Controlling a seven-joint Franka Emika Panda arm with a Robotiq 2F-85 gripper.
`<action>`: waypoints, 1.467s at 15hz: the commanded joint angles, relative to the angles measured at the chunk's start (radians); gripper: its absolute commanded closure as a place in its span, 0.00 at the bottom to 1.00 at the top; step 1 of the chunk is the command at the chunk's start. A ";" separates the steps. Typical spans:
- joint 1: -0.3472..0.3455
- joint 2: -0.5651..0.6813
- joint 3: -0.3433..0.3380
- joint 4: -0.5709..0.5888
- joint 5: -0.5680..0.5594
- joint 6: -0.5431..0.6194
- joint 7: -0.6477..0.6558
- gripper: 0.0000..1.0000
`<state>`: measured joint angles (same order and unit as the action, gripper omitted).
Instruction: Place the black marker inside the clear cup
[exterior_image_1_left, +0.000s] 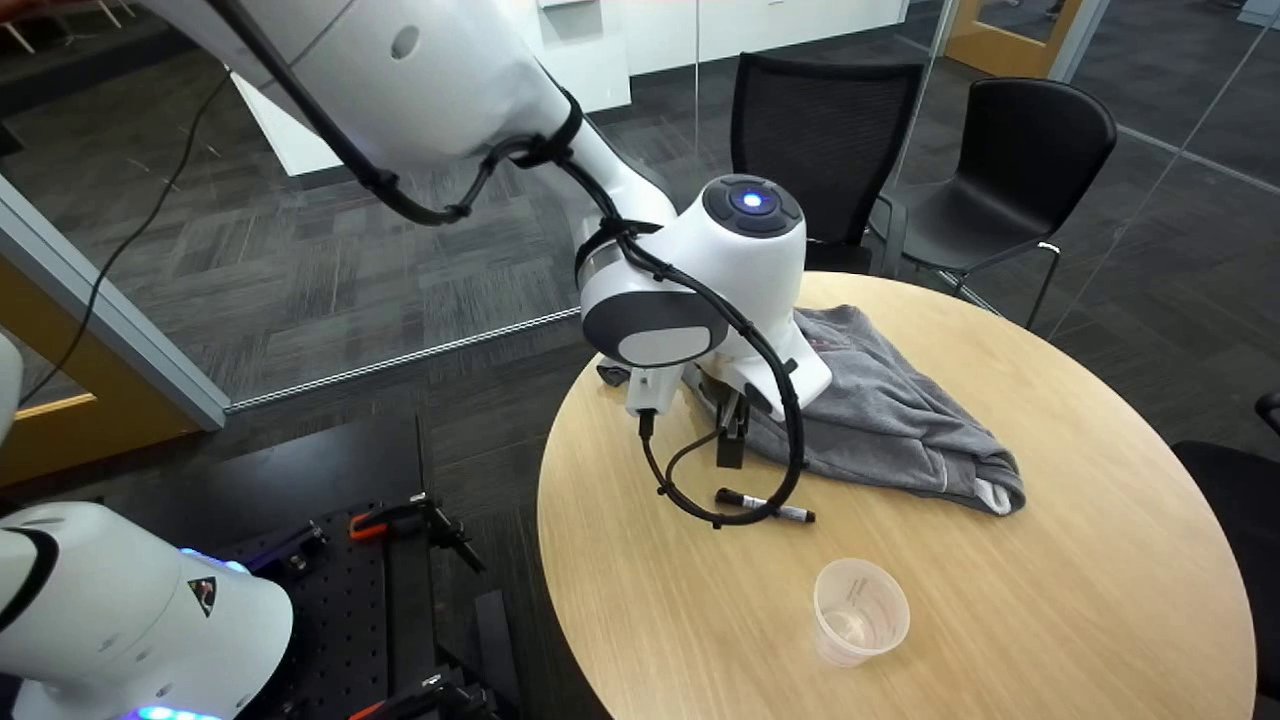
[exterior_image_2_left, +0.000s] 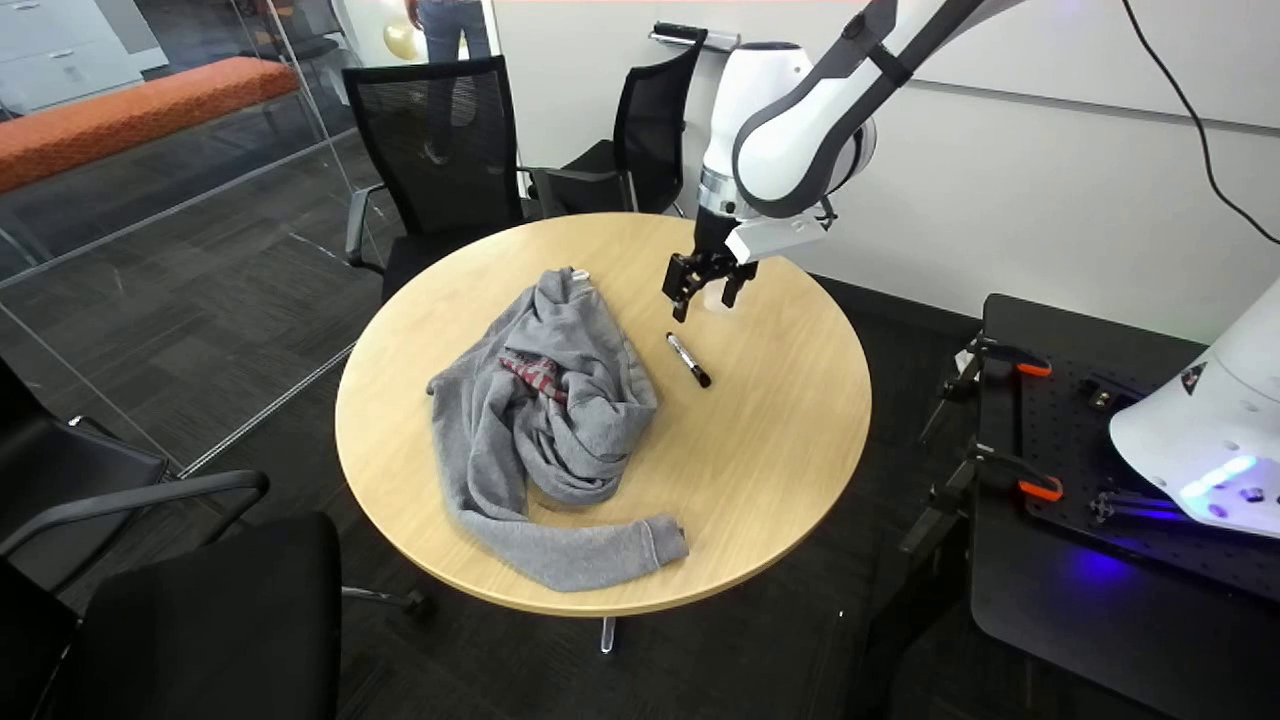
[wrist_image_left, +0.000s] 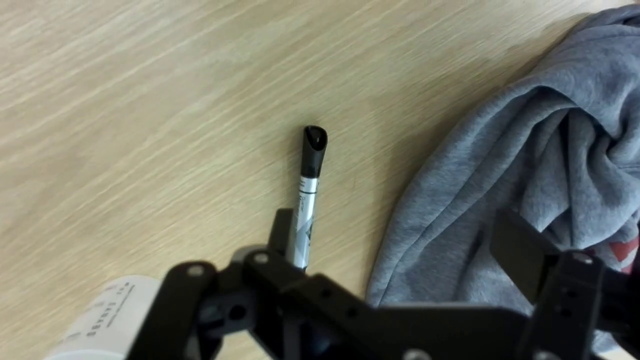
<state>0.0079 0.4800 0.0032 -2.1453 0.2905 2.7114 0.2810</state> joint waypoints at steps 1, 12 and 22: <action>0.000 0.000 0.000 0.001 -0.002 -0.002 0.002 0.00; -0.027 0.151 -0.017 0.160 0.003 -0.023 0.001 0.00; -0.013 0.357 -0.039 0.331 -0.004 -0.021 0.049 0.00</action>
<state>-0.0192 0.7866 -0.0183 -1.8727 0.2895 2.7089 0.2820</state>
